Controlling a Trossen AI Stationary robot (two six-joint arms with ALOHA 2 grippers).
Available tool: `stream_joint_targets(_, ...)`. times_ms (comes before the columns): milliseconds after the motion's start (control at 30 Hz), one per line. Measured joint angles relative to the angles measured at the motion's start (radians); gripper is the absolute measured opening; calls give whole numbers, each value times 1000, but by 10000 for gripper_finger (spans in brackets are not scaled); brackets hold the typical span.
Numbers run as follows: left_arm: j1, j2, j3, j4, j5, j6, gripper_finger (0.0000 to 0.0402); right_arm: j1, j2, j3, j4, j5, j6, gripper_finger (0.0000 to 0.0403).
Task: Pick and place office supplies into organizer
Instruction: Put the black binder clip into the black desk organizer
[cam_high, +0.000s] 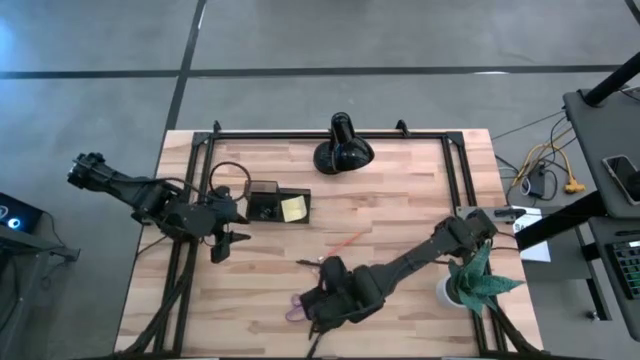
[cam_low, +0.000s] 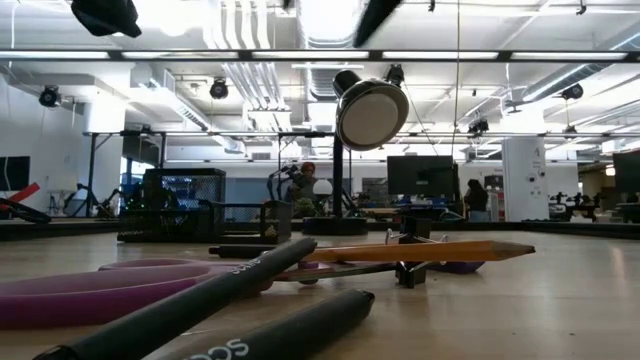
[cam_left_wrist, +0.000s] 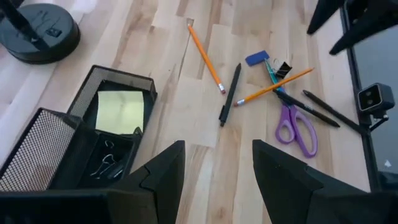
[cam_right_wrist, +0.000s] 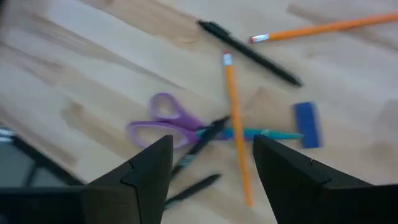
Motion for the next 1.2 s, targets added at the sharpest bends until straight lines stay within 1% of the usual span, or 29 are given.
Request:
stream_joint_targets(67,0,-13,0,-1,0,5,169,-1,0,0,-12,-3,21,215)
stream_joint_targets(133,0,-26,-1,-1,0,16,169,-2,0,-6,-89,-39,81,215)
stream_joint_targets(233,0,-50,-3,-2,-4,16,169,2,0,-32,-249,-141,213,214)
stream_joint_targets(300,0,-64,-7,-3,-9,16,169,4,0,-57,-270,-212,281,215)
stream_joint_targets(367,0,-78,-19,-1,-18,16,169,-4,0,-79,-240,-267,306,215)
stream_joint_targets(467,0,-101,-55,4,-24,3,169,-30,10,-104,-139,-321,268,215)
stream_joint_targets(600,0,-128,-120,3,-23,-50,169,-49,16,-163,-36,-331,248,215)
stream_joint_targets(700,0,-146,-159,4,-23,-89,169,-52,16,-218,-26,-342,258,215)
stream_joint_targets(767,0,-157,-172,4,-23,-90,169,-52,16,-254,7,-356,253,215)
stream_joint_targets(933,0,-173,-182,7,-23,-90,169,-54,16,-312,171,-369,182,215)
stream_joint_targets(1067,0,-177,-182,8,-27,-89,169,-55,16,-352,179,-363,224,215)
stream_joint_targets(1200,1,-176,-182,7,-31,-89,169,-56,16,-379,190,-365,220,215)
